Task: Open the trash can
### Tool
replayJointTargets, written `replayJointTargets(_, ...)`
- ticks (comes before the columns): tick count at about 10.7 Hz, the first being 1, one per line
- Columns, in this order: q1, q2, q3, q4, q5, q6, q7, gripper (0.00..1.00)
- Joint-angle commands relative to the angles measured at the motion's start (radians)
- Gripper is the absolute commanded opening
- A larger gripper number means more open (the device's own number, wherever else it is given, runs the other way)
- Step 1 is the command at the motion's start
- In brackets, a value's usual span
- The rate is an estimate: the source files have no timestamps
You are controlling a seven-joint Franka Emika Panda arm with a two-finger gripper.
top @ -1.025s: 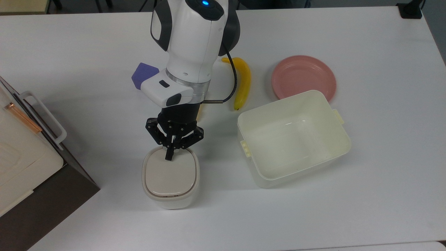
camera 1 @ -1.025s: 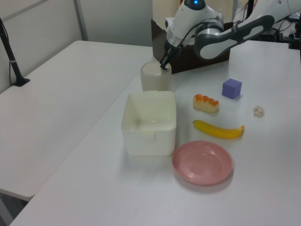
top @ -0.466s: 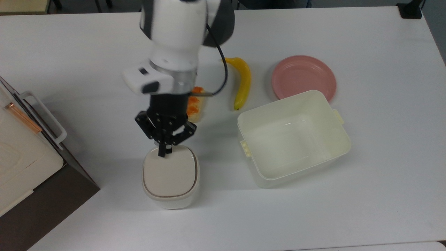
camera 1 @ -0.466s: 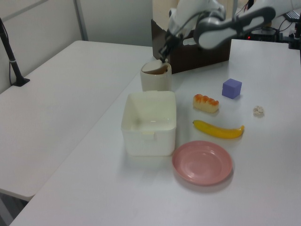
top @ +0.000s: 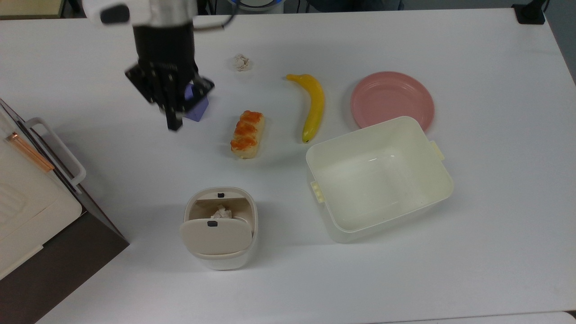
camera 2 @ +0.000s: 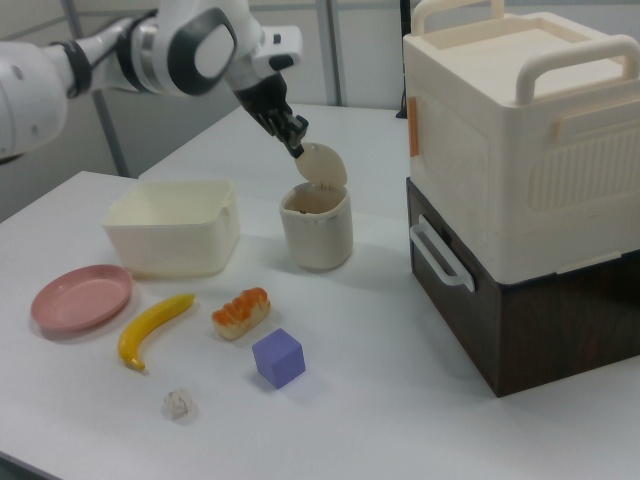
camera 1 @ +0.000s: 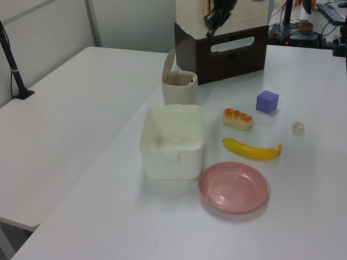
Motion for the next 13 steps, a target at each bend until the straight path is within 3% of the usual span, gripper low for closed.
replayJointTargets(1,-0.011,-0.115,-0.006,-0.053,0.060,-0.193,-0.069,0.00)
replayJointTargets(4,-0.034,-0.207,-0.014,-0.058,0.152,-0.388,-0.184,0.00)
replayJointTargets(9,-0.025,-0.309,-0.005,-0.157,0.169,-0.475,-0.213,0.00)
replayJointTargets(10,-0.023,-0.303,-0.005,-0.164,0.165,-0.456,-0.213,0.17)
replayJointTargets(11,-0.022,-0.303,-0.005,-0.177,0.159,-0.450,-0.213,0.85)
replayJointTargets(12,-0.017,-0.303,-0.005,-0.176,0.133,-0.450,-0.212,1.00)
replayJointTargets(13,-0.016,-0.304,-0.005,-0.179,0.126,-0.453,-0.210,1.00)
